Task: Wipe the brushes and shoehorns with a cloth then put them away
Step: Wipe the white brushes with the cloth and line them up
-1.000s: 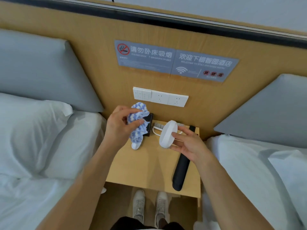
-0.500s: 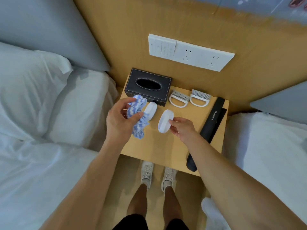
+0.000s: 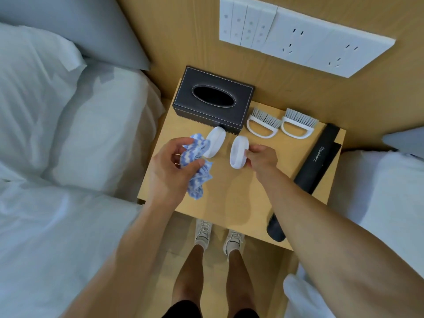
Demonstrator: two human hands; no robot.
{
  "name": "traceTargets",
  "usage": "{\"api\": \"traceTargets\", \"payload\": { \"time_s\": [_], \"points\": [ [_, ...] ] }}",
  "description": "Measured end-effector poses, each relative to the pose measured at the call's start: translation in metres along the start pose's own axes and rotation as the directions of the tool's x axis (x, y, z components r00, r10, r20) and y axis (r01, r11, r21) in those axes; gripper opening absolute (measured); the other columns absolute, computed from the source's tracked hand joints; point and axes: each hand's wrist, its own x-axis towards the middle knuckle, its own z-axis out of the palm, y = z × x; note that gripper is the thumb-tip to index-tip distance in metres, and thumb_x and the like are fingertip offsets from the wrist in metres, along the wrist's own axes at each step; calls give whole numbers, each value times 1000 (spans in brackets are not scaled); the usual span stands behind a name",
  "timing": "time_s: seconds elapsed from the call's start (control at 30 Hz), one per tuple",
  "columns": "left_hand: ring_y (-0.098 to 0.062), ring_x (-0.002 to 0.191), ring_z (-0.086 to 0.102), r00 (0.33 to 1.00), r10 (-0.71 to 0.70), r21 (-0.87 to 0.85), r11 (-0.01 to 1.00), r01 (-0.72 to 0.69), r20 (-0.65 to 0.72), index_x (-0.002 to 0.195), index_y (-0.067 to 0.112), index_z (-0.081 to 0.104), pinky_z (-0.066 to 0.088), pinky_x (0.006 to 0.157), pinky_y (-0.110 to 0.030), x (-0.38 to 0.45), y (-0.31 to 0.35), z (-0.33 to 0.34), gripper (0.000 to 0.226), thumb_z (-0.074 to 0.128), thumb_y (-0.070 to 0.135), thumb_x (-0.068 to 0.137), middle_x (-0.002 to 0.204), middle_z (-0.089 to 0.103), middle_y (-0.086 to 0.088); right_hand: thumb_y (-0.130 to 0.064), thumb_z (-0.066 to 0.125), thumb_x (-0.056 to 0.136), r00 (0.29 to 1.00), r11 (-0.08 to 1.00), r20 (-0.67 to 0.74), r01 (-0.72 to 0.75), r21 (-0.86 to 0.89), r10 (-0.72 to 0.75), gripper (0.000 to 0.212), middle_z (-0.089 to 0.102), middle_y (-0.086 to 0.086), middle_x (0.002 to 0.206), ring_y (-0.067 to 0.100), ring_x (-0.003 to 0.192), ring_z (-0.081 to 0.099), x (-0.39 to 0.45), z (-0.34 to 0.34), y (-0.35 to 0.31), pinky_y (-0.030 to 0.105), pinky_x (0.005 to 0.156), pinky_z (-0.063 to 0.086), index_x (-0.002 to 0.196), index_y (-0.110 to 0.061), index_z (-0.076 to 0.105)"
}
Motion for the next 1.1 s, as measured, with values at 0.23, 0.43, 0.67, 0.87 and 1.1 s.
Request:
{"api": "traceTargets", "payload": {
  "time_s": [0.23,0.43,0.67,0.87,1.1],
  "points": [
    [-1,71,63,999,-27,-13,1000,28,18,110,26,67,51,62,-12,-2,6,7,37,82,17,77,84,63,15,-20,69,90,935,875,-91,281,-394,-342,23,69,1,111,17,98,63,4,-25,-11,18,70,44,112,-22,70],
    [-1,70,63,999,-23,-22,999,24,33,111,24,66,51,61,-12,-3,14,11,37,81,18,78,82,61,15,-9,57,96,797,283,158,382,-880,-582,34,63,10,120,28,109,61,22,-47,-19,31,74,45,128,-19,61],
    [-8,70,64,1000,-28,-32,999,28,4,107,25,68,57,65,-24,-9,18,8,35,83,18,76,74,59,14,-1,55,93,848,289,34,218,-932,-529,26,69,10,108,29,98,66,22,-46,-17,30,69,43,110,-13,70],
    [-1,72,68,999,-36,-54,998,36,5,107,24,68,57,64,-17,-14,24,3,33,82,18,78,83,67,21,-16,70,91,828,521,20,371,-769,-560,18,64,11,119,29,107,62,15,-54,-35,32,77,49,108,-15,76],
    [-3,77,71,998,-58,-88,994,58,12,104,27,68,59,61,-21,-17,62,-10,22,77,24,83,93,72,9,-13,80,82,952,957,126,264,117,-278,9,60,-1,127,13,110,58,-52,-99,-75,28,93,50,86,-18,75]
  ]
}}
